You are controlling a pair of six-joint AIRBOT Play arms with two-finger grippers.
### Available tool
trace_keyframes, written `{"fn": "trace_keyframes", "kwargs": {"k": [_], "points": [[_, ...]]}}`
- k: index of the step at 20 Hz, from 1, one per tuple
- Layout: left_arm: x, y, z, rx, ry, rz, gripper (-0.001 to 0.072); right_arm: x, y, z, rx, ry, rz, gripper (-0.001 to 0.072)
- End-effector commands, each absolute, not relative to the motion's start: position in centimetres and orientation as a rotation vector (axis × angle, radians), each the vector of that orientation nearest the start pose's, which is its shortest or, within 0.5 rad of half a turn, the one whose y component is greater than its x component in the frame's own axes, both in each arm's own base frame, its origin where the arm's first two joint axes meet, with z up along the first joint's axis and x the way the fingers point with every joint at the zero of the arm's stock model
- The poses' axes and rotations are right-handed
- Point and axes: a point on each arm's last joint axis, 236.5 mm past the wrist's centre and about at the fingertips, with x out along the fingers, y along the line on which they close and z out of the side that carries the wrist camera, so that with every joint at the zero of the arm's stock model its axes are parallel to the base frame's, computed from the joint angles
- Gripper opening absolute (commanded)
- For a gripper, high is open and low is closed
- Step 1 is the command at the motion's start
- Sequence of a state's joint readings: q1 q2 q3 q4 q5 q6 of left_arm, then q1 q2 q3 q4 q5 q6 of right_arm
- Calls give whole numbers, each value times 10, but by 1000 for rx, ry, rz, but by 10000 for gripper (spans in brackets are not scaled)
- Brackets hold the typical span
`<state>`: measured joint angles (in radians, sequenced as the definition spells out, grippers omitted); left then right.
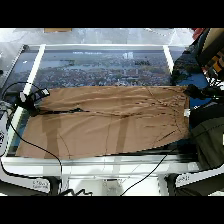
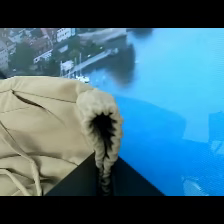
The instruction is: Fold the clothes and pants, and hang the long-sleeved shirts on hangers.
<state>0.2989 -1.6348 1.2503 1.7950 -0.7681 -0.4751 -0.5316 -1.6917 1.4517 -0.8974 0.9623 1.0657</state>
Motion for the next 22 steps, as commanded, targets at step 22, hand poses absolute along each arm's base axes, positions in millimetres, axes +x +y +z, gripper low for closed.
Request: {"fn": "trace_keyframes", "kwargs": {"k": [22], "points": [[482, 221, 2, 502, 977, 345, 465, 557, -189, 24, 362, 642, -143, 51]]}}
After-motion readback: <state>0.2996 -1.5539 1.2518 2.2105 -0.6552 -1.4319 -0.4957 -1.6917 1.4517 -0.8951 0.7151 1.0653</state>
